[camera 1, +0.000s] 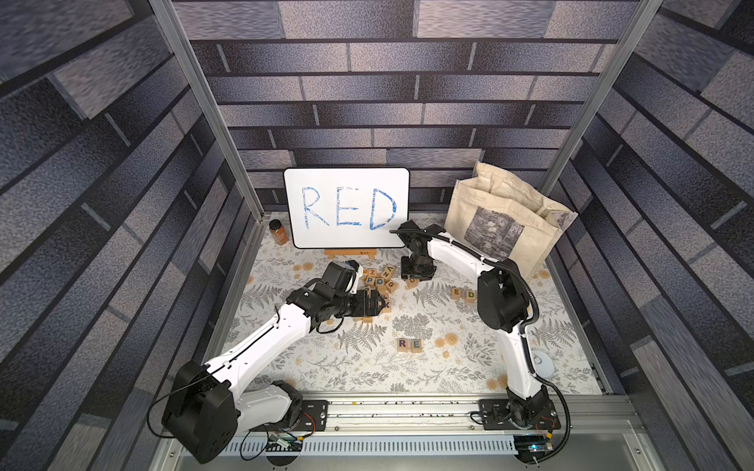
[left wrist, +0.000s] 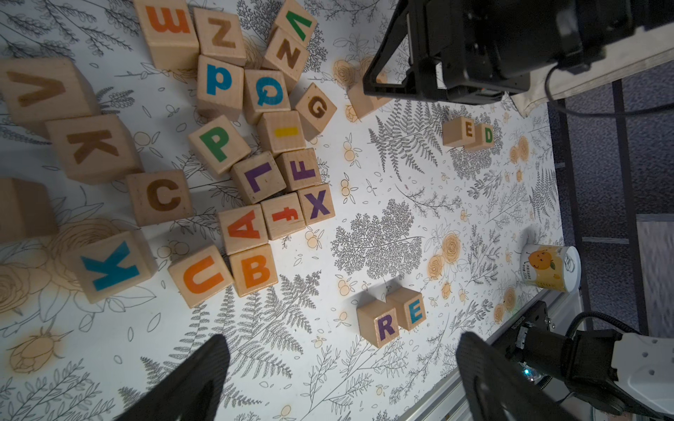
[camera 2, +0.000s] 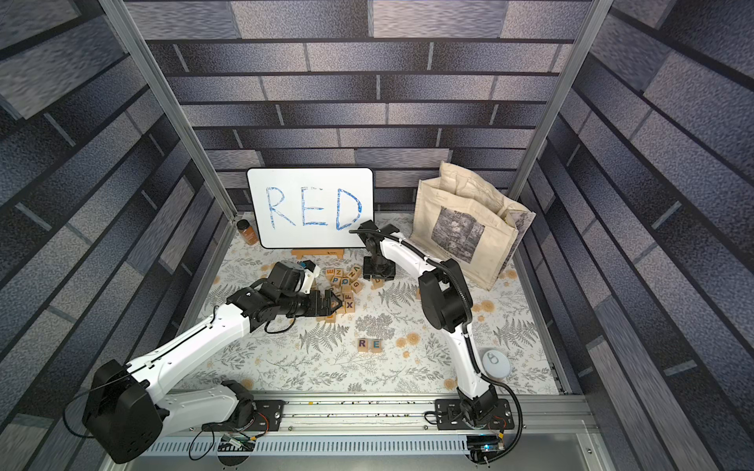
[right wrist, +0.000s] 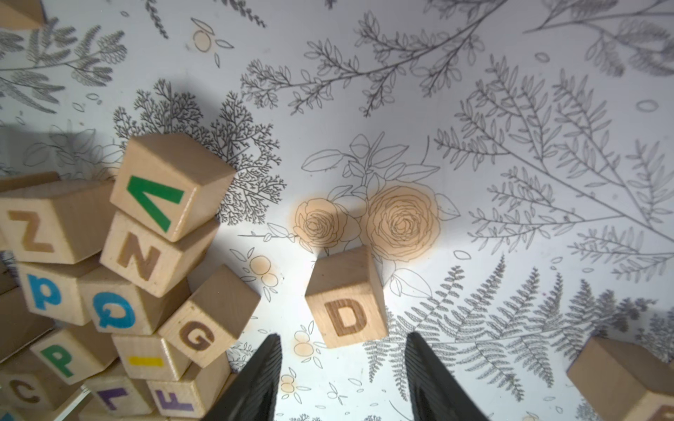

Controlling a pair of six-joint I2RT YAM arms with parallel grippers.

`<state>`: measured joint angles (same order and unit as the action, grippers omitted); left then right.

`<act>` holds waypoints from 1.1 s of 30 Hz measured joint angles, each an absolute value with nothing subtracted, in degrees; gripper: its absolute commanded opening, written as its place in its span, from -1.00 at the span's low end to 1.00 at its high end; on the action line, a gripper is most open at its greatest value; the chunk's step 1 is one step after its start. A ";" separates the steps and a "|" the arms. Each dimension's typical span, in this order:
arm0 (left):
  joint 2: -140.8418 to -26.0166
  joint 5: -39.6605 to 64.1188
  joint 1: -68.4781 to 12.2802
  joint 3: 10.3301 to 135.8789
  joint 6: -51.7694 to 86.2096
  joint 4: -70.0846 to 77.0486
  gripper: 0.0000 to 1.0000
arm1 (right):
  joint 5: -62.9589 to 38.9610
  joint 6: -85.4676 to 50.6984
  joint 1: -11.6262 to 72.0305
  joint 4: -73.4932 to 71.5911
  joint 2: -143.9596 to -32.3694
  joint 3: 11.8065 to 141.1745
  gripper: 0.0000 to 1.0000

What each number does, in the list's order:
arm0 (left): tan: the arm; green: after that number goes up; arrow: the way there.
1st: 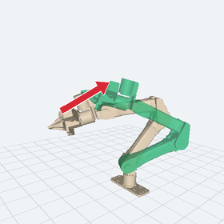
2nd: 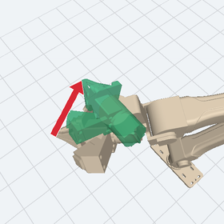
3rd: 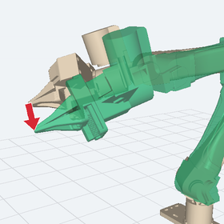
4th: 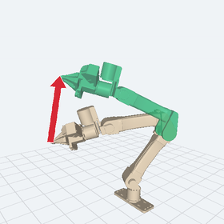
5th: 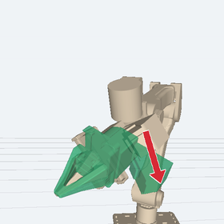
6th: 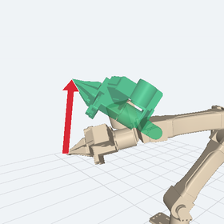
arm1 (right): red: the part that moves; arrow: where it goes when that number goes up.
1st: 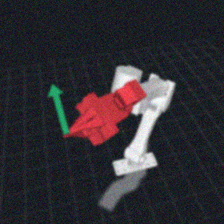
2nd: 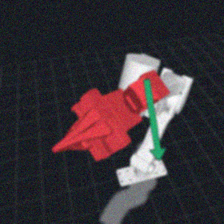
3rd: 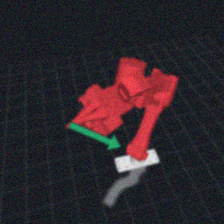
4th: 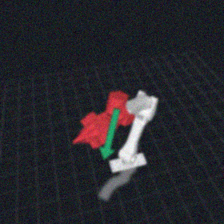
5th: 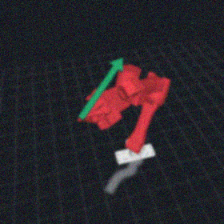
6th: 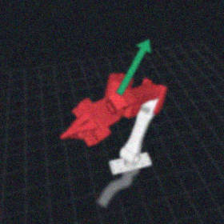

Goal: Assemble the uppercase word "red" with letter blocks
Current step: Pick up the letter block from the center of the board.

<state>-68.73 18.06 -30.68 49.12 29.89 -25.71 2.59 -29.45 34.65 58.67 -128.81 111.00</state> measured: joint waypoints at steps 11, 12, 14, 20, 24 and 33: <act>-69.49 18.81 -29.87 49.12 29.08 -25.71 1.00 | 3.73 -24.99 34.81 59.96 -134.47 113.10 -0.12; -69.58 18.98 -29.71 49.12 28.91 -25.74 1.00 | 3.86 -24.82 34.81 59.96 -134.47 113.08 -0.13; -69.60 19.29 -29.54 49.12 28.77 -25.76 1.00 | 4.03 -24.47 34.81 60.01 -134.47 113.21 -0.17; -69.60 19.55 -29.26 49.12 28.47 -25.87 1.00 | 4.93 -23.05 34.81 60.12 -135.44 115.04 -0.61; -70.08 19.73 -29.26 49.12 28.49 -25.85 1.00 | 5.54 -23.05 34.81 60.25 -135.44 115.11 -0.76; -70.52 20.32 -30.28 49.12 28.51 -24.32 1.00 | 4.45 -24.21 34.81 58.76 -130.17 106.67 -0.76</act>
<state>-70.52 20.32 -30.28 49.12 28.51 -24.32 4.45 -24.21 34.81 58.76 -130.17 106.67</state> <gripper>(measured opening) 0.998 0.317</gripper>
